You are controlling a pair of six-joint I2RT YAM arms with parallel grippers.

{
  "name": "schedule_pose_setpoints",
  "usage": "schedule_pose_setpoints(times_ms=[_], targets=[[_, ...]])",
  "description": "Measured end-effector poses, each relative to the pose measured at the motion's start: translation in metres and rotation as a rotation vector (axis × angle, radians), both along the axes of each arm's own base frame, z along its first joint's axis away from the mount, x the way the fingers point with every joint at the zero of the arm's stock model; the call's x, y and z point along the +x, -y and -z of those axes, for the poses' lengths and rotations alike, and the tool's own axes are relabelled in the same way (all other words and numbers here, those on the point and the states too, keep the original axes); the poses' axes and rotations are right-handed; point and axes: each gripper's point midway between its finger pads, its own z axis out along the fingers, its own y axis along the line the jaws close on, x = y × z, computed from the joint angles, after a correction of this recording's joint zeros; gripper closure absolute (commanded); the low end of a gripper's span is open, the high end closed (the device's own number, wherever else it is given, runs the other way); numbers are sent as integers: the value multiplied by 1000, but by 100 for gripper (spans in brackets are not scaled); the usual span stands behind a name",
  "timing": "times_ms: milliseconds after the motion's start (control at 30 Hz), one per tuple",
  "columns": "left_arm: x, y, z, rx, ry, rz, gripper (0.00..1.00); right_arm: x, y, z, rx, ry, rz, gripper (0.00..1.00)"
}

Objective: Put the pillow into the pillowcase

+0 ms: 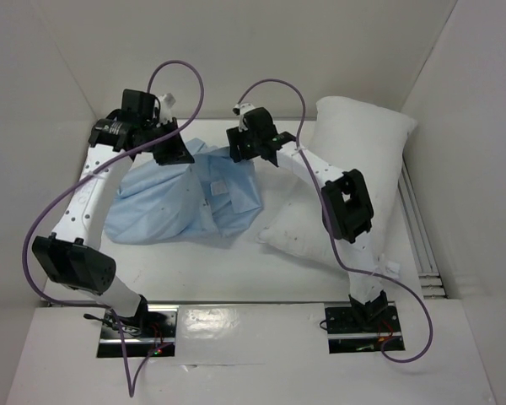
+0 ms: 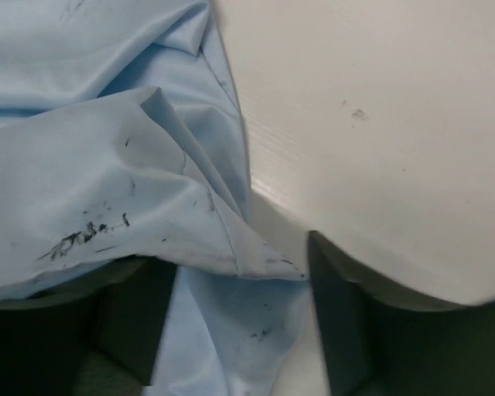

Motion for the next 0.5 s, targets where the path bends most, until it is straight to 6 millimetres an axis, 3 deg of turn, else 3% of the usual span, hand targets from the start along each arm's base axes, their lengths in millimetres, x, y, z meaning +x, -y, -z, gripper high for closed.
schedule_pose_setpoints(times_ms=[33,100,133,167,267,367,500], targets=[[1,-1,-3,-4,7,-1,100,0,-2,3,4,-4,-11,55],[1,-3,-8,-14,18,-4,100,0,-8,2,24,2,-33,74],[1,-5,-10,-18,23,-7,100,1,-10,0,33,9,-43,95],[0,-7,-13,-22,29,-10,100,2,-13,-3,44,22,-51,100],[-1,-13,-21,-30,44,-22,100,7,-14,-14,70,62,-40,100],[-1,-19,-28,-34,61,-35,100,7,-1,-25,68,92,19,100],[-2,-28,-33,-26,75,-47,100,-5,26,-67,89,152,120,100]])
